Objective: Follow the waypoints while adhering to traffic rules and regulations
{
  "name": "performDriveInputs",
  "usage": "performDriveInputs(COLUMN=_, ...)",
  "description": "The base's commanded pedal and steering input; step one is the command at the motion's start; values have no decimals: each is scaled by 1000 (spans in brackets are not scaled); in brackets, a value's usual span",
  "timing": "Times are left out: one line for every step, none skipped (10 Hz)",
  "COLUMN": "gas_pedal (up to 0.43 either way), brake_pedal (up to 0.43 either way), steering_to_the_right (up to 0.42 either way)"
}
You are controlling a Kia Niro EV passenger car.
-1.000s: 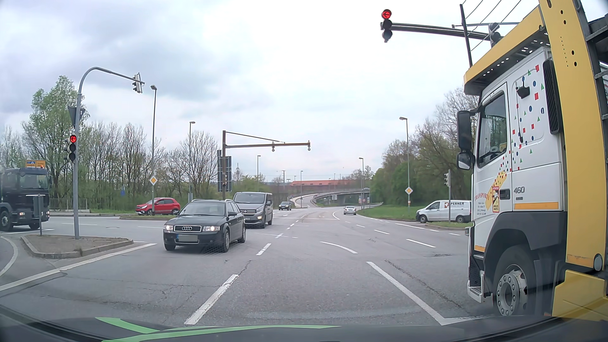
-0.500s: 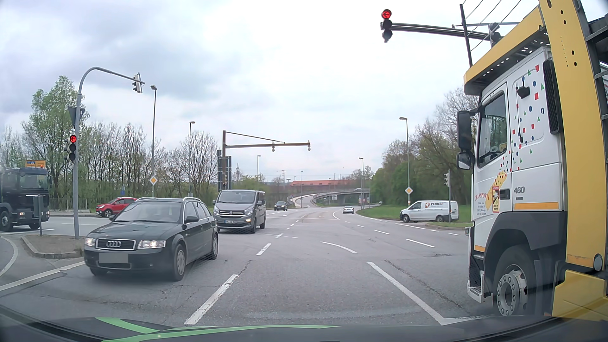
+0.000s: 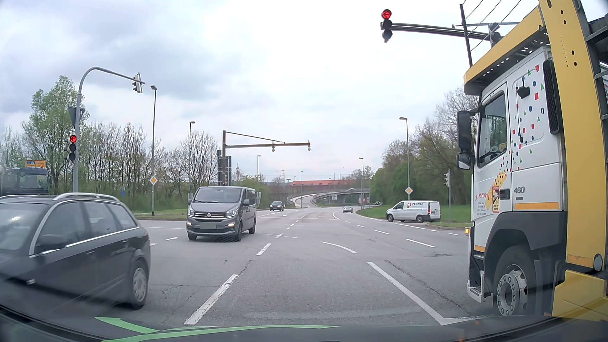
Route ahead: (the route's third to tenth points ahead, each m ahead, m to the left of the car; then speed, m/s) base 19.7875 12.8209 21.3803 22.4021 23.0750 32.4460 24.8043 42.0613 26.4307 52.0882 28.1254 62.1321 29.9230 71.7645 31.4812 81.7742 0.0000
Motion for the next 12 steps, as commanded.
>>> performDriveInputs(gas_pedal=0, brake_pedal=323, steering_to_the_right=8)
performDriveInputs(gas_pedal=0, brake_pedal=323, steering_to_the_right=8)
performDriveInputs(gas_pedal=0, brake_pedal=323, steering_to_the_right=7)
performDriveInputs(gas_pedal=0, brake_pedal=323, steering_to_the_right=7)
performDriveInputs(gas_pedal=0, brake_pedal=323, steering_to_the_right=7)
performDriveInputs(gas_pedal=0, brake_pedal=323, steering_to_the_right=7)
performDriveInputs(gas_pedal=0, brake_pedal=323, steering_to_the_right=8)
performDriveInputs(gas_pedal=0, brake_pedal=323, steering_to_the_right=8)
performDriveInputs(gas_pedal=0, brake_pedal=323, steering_to_the_right=7)
performDriveInputs(gas_pedal=0, brake_pedal=323, steering_to_the_right=8)
performDriveInputs(gas_pedal=0, brake_pedal=323, steering_to_the_right=8)
performDriveInputs(gas_pedal=0, brake_pedal=323, steering_to_the_right=8)
